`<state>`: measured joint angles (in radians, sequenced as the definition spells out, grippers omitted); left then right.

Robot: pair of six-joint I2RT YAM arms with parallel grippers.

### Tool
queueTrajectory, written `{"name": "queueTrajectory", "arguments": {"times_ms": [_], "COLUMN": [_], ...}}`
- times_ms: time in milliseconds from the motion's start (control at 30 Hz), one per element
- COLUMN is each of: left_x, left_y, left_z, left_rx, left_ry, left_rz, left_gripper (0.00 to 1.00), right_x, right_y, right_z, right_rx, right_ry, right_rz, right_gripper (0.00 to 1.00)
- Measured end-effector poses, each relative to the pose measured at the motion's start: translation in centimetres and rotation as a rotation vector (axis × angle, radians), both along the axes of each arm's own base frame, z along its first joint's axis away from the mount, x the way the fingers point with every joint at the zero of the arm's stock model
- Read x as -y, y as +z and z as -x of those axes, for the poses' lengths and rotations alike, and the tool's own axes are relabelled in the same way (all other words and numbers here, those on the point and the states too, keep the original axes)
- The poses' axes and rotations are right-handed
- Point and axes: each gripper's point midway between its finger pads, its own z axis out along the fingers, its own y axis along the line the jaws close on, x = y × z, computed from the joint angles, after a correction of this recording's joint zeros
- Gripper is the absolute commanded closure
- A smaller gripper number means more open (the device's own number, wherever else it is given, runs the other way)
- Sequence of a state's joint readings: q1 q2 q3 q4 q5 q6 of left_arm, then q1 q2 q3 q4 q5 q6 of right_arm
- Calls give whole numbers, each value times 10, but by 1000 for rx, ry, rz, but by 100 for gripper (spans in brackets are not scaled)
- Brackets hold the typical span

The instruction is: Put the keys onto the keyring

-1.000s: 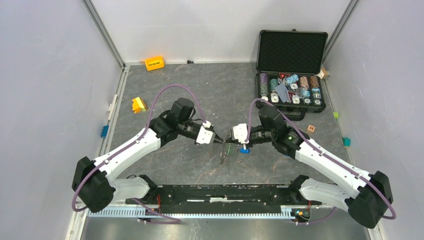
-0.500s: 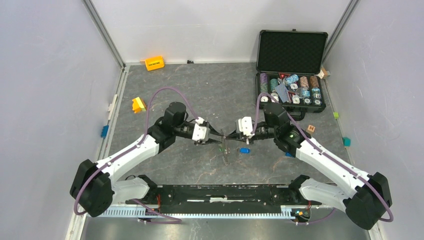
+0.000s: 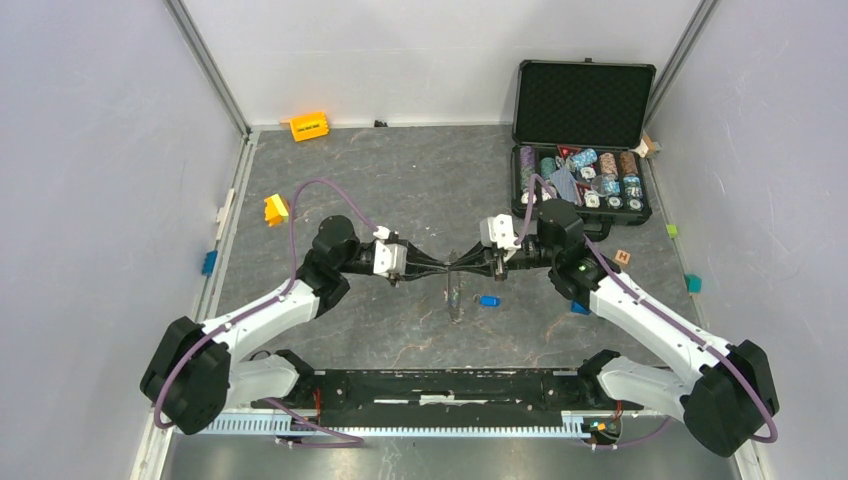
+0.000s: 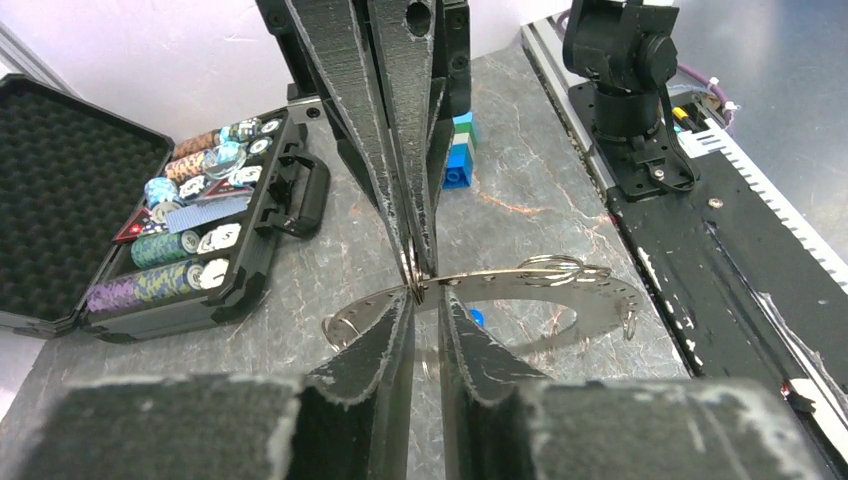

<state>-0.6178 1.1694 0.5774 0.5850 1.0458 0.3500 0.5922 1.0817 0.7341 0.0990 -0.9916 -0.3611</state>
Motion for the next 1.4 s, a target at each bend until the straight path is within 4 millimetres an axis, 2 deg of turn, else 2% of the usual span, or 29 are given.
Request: {"name": "queueTrajectory", "arguments": {"times_ms": [200,333,567,733,933,1000,1233,1400], "left_x": [-1,-1,-1,-2,-8,-11,-30,-43], "left_y": [5,6,7,3,-10,-17,-42,-52], "left_z": [0,0,1,2,9,12,24,30], "left_rx": [-12,-17,-23,-28,13,64,263,359], "left_ry": [5,2,-5,-1,-20,-41,-105,-115], "left_rz": [21,25,28,23,-31,-73,-209,-272], "left_gripper": [88,97,98,98,98,98,98,98], "right_x": [0,0,0,0,7,13,29,39], "right_y": [0,0,1,-4,-23,-29,-32,-43], "right_z": [1,2,1,1,-4,-6,-11,-16], "right_rx": [-14,-14,-15,-10,11,29,119,140], "right_ry": [6,8,7,5,-40,-58,-112,-154], "right_rz": [-13,-17,-28,-14,62,99,194,255], "right_gripper": [100,100,100,82,56,51,49,50]}}
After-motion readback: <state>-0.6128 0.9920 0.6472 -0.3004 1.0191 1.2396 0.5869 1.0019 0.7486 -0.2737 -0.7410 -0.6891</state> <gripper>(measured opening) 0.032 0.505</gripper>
